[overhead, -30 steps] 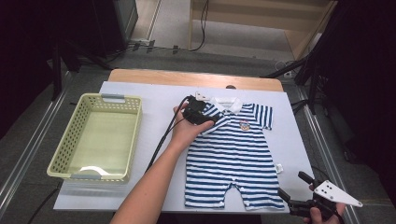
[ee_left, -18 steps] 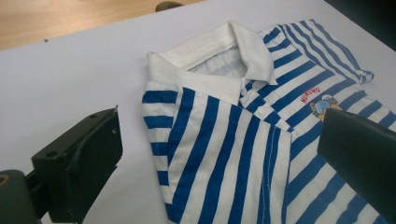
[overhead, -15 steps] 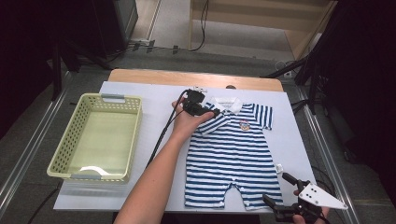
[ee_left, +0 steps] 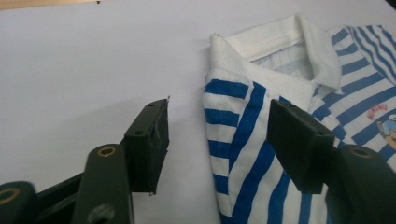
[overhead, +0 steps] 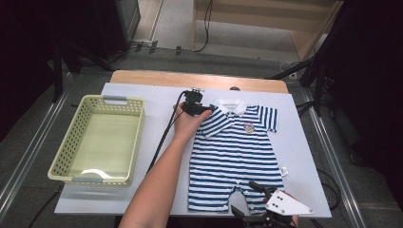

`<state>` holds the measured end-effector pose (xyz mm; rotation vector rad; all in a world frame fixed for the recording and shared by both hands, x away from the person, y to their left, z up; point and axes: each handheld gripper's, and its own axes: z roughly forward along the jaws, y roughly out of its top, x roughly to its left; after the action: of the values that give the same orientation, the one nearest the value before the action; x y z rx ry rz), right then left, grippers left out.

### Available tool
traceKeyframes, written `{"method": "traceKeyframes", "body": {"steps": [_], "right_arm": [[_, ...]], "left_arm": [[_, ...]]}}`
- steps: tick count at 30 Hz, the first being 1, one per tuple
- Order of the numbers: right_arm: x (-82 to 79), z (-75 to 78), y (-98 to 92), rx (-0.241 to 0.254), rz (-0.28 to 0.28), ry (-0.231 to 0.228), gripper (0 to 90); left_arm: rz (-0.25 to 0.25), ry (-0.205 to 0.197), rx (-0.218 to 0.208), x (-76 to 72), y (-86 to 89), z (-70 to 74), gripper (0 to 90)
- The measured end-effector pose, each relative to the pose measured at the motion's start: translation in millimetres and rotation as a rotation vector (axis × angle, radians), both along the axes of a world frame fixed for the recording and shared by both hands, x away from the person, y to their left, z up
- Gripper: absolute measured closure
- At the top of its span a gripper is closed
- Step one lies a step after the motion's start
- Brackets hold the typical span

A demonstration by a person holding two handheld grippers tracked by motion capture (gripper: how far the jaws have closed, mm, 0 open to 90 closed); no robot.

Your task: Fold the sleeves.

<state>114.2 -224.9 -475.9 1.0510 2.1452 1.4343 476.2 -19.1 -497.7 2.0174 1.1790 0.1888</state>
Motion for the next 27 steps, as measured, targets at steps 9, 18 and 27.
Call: {"method": "traceKeyframes", "body": {"steps": [9,18,27], "right_arm": [[6.2,-11.1,54.4,-0.050,0.134,0.023,33.3],[13.7,-35.3,106.1,-0.131,0.217,0.079,47.8],[18.3,-51.5,121.3,-0.219,0.157,0.092,68.8]], "left_arm": [[-0.034,-0.003,0.047,-1.9,-5.1,-7.1,55.5],[-0.047,-0.009,0.062,-4.0,-8.7,-8.9,76.7],[-0.060,-0.009,0.047,-4.1,-7.9,-7.8,88.7]]}}
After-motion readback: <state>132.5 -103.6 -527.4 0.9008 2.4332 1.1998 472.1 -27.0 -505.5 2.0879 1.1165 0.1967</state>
